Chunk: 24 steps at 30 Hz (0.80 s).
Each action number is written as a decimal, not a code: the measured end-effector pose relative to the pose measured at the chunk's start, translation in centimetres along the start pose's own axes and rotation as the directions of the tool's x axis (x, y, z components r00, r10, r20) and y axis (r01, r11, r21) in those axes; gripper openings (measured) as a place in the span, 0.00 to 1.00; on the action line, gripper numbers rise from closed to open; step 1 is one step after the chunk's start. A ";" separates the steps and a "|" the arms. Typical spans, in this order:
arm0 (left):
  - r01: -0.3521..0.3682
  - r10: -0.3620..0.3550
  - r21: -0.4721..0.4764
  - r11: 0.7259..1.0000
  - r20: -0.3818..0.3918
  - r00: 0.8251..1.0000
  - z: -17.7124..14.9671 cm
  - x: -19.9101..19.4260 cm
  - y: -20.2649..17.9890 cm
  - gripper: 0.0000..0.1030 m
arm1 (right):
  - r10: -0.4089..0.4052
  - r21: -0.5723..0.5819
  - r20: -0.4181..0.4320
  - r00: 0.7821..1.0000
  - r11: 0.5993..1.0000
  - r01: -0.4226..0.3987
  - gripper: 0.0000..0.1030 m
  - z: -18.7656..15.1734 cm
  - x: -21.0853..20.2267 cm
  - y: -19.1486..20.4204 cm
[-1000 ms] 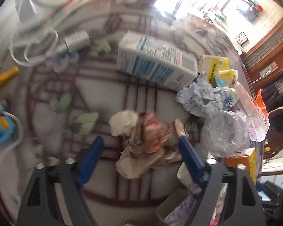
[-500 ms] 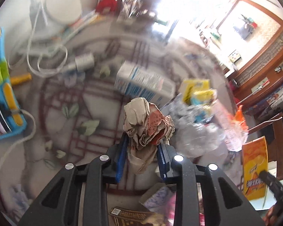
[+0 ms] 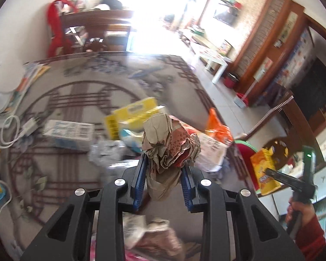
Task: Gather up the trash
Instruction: 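Carry both items to the red bin and open both tools to drop them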
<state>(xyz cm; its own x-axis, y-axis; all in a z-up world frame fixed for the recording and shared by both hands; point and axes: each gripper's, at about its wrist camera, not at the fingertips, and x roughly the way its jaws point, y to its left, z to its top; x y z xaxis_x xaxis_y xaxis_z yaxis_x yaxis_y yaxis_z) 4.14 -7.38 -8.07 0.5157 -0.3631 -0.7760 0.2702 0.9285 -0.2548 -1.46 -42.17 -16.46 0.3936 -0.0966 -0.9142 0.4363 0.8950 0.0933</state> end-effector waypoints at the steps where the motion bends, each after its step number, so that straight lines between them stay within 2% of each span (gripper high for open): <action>1: 0.015 -0.015 0.010 1.000 -0.010 1.000 -0.2 0.4 -1.2 0.26 | -0.003 0.002 -0.017 1.000 1.000 0.003 0.37 0.0 0.9 -0.6; 5: 0.062 -0.060 0.051 0.997 -0.044 0.997 -0.3 2.2 -5.5 0.26 | -0.004 -0.002 -0.054 0.999 1.000 0.004 0.37 -0.6 2.1 -2.3; 8: 0.107 -0.100 0.084 0.991 -0.078 0.992 -0.6 3.8 -8.7 0.26 | -0.008 -0.017 -0.044 0.999 1.000 0.007 0.51 -0.8 2.1 -2.6; 11: 0.149 -0.135 0.134 0.980 -0.109 0.985 -0.8 5.7 -11.3 0.26 | -0.008 -0.006 -0.004 1.000 1.000 0.008 0.51 -0.7 0.7 -3.4; 14: 0.207 -0.182 0.186 0.960 -0.142 0.973 -0.8 7.8 -15.0 0.26 | -0.012 0.042 0.056 0.998 0.999 0.010 0.62 -0.9 -1.7 -5.0; 20: 0.310 -0.252 0.262 0.914 -0.233 0.939 -1.1 12.8 -22.9 0.26 | -0.064 0.094 0.121 0.991 0.994 0.052 0.63 -1.7 -5.9 -7.5; 24: 0.333 -0.252 0.313 0.889 -0.272 0.929 -1.7 15.8 -26.8 0.28 | -0.101 0.129 0.131 0.986 0.988 0.084 0.63 -2.3 -7.2 -9.0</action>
<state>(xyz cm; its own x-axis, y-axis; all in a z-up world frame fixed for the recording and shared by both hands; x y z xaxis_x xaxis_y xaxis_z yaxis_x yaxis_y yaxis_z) 3.69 -37.89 -14.45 0.1901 -0.5500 -0.8133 0.6668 0.6803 -0.3042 -10.07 -48.51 -11.59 0.4503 -0.2430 -0.8592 0.5684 0.8201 0.0660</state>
